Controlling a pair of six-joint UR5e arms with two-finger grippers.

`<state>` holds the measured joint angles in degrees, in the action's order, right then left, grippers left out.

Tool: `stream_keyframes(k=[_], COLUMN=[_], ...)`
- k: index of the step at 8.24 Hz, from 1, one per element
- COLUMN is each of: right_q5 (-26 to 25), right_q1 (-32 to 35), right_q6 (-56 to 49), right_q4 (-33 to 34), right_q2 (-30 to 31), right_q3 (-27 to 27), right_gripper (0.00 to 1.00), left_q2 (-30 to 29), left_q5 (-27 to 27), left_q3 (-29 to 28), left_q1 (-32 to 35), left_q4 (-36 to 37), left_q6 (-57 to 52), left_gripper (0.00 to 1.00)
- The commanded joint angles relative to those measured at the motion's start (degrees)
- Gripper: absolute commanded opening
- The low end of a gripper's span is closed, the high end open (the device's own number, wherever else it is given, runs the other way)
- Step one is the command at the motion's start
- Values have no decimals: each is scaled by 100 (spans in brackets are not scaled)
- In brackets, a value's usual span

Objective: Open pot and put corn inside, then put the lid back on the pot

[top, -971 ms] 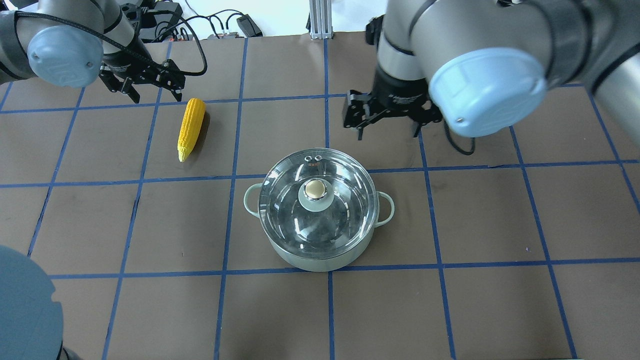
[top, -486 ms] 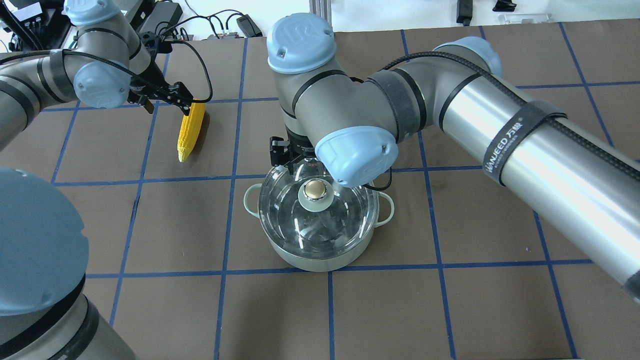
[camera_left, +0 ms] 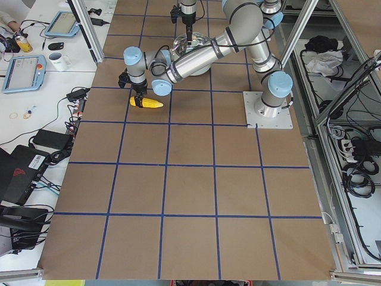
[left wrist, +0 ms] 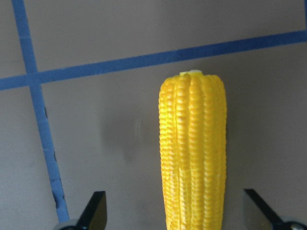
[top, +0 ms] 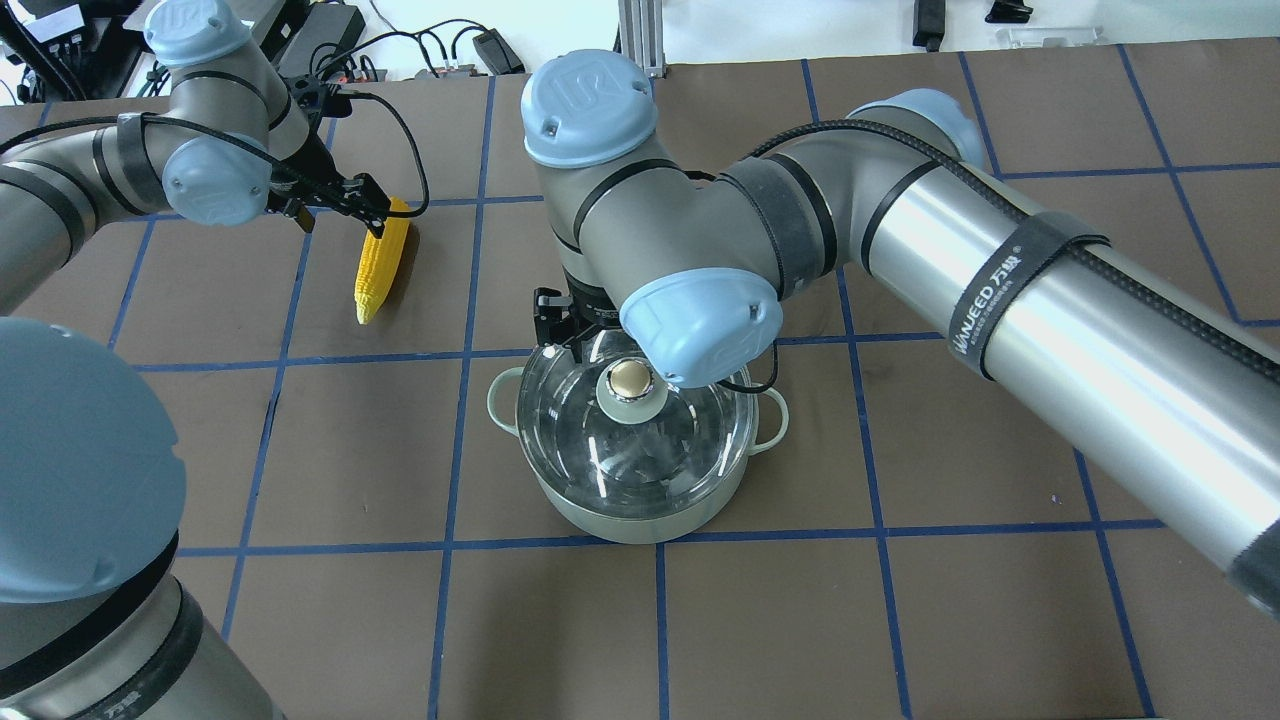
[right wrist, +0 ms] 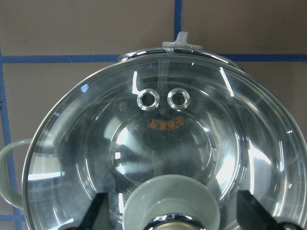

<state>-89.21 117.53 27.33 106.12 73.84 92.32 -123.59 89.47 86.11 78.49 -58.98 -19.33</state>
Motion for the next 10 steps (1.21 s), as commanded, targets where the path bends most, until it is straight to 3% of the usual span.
stream_keyframes(k=[1,3,4,5,6,7,10], right_q5=[9,9,9,44,122,114,26], right_q1=[-2,-2,-2,-2,-2,-2,-386], right_q6=[140,175,184,219,228,228,132], right_q4=[-135,-162,-170,-162,-162,-162,-362], right_q2=[16,16,16,25,25,25,698], right_q3=[32,32,32,32,15,-38,-109], right_gripper=[87,60,46,40,32,29,24], left_q2=[-174,-323,-411,-499,-499,-491,-158], left_q5=[-123,-106,-106,-97,-53,-62,-44], left_q3=[-7,-7,-16,-42,-42,-59,-95], left_q1=[0,0,0,0,0,0,17], left_q4=[62,88,114,114,106,97,-140], left_q6=[25,271,350,516,622,684,939], left_gripper=[100,100,92,61,6,0,0])
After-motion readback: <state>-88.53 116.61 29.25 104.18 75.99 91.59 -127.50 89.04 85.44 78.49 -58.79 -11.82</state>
